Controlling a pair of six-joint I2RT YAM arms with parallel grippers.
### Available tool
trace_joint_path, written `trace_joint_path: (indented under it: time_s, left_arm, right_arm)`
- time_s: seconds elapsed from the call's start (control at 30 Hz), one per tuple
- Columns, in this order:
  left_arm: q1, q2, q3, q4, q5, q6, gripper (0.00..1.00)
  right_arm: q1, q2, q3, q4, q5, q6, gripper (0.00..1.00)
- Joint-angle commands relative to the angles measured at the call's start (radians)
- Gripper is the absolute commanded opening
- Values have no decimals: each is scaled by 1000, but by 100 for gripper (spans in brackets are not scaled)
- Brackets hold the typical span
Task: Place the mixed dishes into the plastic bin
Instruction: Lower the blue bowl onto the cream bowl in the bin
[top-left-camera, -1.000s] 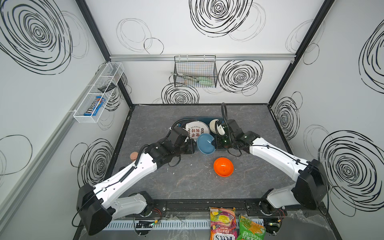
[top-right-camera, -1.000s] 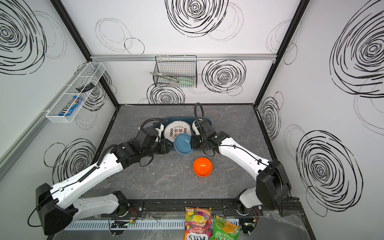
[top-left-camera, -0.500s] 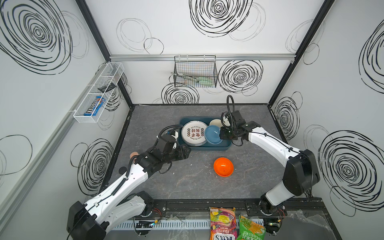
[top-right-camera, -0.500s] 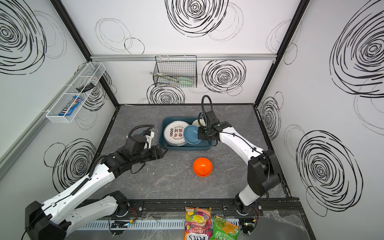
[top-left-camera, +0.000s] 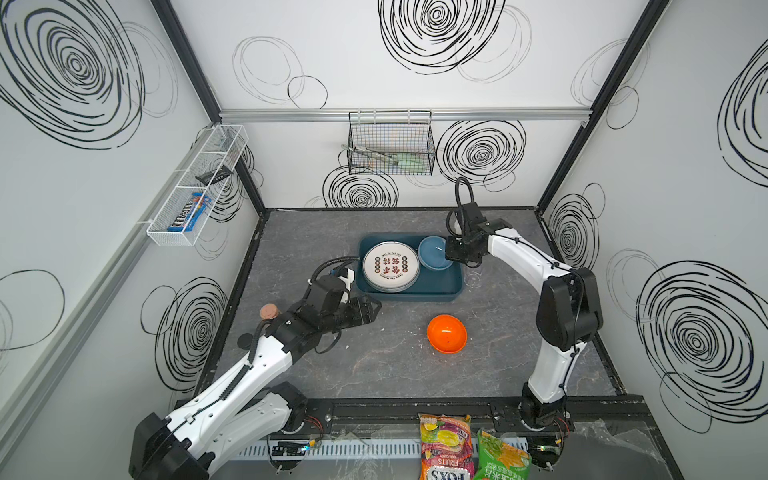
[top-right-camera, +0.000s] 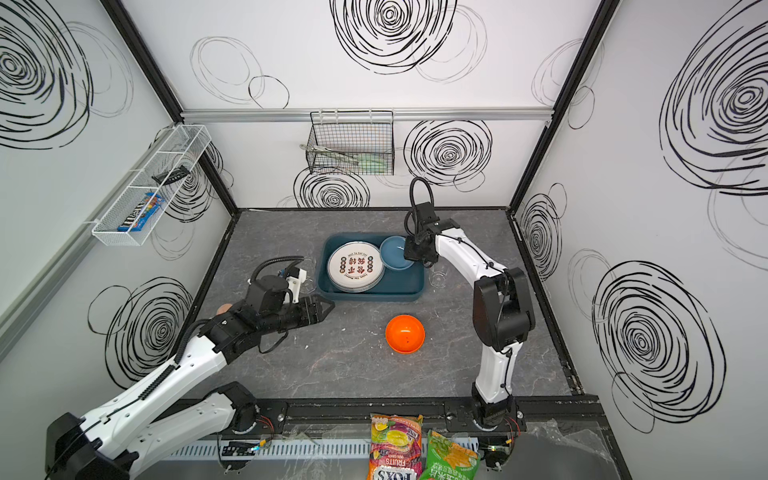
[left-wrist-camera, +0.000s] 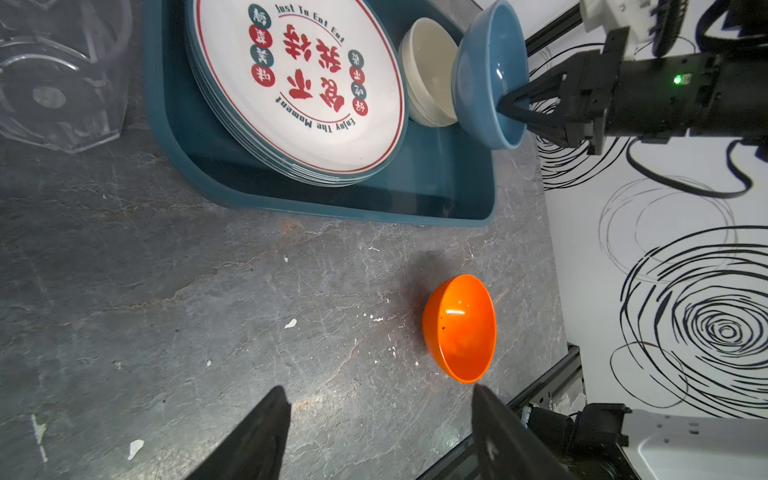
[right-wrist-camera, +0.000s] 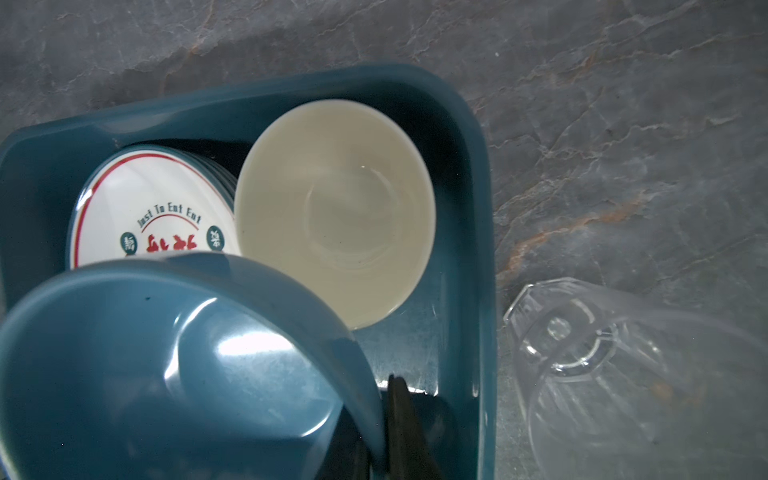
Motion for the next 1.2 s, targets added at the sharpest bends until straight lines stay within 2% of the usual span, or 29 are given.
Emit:
trace_joint_path:
  time_s: [0.0,0.57,1.17]
  left_arm:
    - [11,-19,-16,28,9,-13,73]
    - [14,-54,-68,96,66,-50,76]
    - [19,-75,-112,105,70,-70,76]
  right_arm:
    - [-17,24,68,-39,16,-12,5]
    - [-43,177,246,-90,25,-14,5]
    - [-42,247,290,-110,57,-17,5]
